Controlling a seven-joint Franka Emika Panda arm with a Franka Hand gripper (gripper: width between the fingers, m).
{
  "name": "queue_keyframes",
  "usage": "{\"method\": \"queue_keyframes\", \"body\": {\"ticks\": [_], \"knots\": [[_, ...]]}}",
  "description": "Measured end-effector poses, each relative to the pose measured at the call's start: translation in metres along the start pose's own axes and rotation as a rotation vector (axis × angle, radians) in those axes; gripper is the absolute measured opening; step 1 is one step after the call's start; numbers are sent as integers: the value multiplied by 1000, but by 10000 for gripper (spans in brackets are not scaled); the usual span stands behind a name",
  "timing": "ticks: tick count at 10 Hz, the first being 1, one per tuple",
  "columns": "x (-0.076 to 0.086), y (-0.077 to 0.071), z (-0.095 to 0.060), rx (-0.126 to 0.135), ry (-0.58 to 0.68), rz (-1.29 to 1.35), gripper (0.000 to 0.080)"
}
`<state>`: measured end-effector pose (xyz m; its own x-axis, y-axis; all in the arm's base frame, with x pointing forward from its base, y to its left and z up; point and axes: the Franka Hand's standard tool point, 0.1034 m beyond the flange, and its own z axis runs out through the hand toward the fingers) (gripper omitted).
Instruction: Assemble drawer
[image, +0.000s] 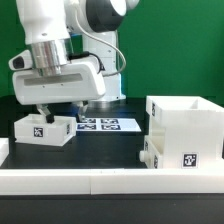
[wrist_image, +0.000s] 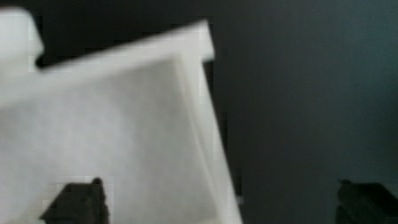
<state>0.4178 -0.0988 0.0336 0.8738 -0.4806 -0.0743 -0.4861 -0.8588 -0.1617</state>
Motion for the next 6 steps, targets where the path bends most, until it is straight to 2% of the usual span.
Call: {"method": "queue_keyframes", "body": {"ticks": [2,6], "knots": [[-8,2,10,-3,-22,-11,648],[-20,6,26,-28,9,-97,648]]}}
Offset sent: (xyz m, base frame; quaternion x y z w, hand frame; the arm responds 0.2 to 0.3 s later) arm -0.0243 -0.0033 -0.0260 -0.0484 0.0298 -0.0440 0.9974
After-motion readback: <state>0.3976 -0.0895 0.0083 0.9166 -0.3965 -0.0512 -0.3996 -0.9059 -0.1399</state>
